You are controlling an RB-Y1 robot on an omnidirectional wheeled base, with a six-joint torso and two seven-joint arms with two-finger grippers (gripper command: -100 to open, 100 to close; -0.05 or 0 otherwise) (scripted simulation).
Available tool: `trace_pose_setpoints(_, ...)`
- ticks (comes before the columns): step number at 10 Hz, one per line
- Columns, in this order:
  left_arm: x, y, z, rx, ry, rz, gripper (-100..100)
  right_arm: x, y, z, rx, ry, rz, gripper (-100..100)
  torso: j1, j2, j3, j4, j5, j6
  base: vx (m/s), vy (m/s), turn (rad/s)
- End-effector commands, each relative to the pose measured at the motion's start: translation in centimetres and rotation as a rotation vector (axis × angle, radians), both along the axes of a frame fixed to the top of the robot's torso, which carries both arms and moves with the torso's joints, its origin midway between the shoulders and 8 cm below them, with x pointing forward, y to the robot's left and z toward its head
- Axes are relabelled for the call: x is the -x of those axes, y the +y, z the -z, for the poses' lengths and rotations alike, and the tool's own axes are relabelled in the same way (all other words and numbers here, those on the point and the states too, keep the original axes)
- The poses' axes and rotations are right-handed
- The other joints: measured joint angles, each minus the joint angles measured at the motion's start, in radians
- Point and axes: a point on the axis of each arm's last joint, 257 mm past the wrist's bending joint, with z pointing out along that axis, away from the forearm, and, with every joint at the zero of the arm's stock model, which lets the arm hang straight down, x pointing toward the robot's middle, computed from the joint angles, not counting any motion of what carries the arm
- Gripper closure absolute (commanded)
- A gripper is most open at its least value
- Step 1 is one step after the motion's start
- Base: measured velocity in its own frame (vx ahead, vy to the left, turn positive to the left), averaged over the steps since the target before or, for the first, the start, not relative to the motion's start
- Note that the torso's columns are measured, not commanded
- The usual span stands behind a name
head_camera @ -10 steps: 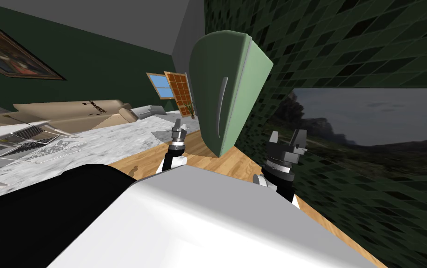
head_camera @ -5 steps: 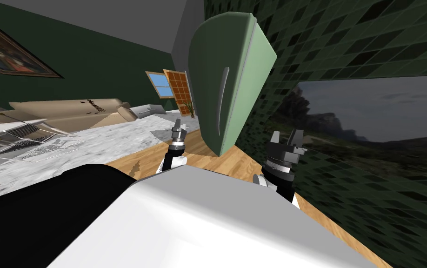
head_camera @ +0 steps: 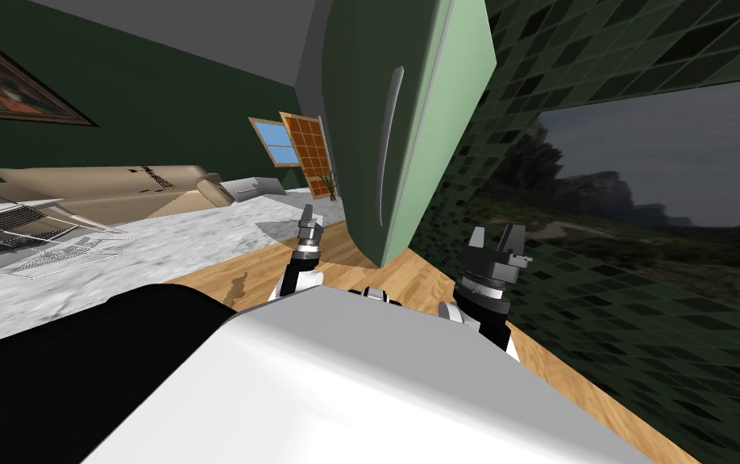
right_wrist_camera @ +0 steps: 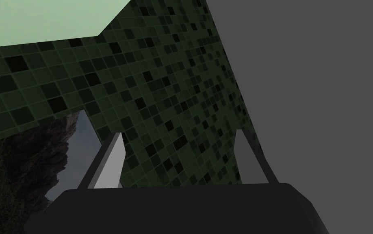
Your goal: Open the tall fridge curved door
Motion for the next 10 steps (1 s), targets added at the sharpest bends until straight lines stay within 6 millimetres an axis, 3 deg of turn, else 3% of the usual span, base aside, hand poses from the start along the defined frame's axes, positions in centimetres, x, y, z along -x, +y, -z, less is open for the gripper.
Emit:
trace_pose_setpoints(1, -0.9, -0.1, 1.1, -0.069, 0.051, -0.002, -100, 0.0, 0.0, 0.0, 0.0, 0.0, 0.0, 0, -0.002, 0.009, -0.02, 0.01, 0.0, 0.0, 0.066, -0.109, -0.014)
trace_pose_setpoints(10, -4.8, 3.0, 8.1, -0.288, 0.301, -0.116, -100, 0.0, 0.0, 0.0, 0.0, 0.0, 0.0, 0, 0.001, 0.014, -0.024, 0.014, 0.0, 0.0, 0.116, -0.148, -0.019)
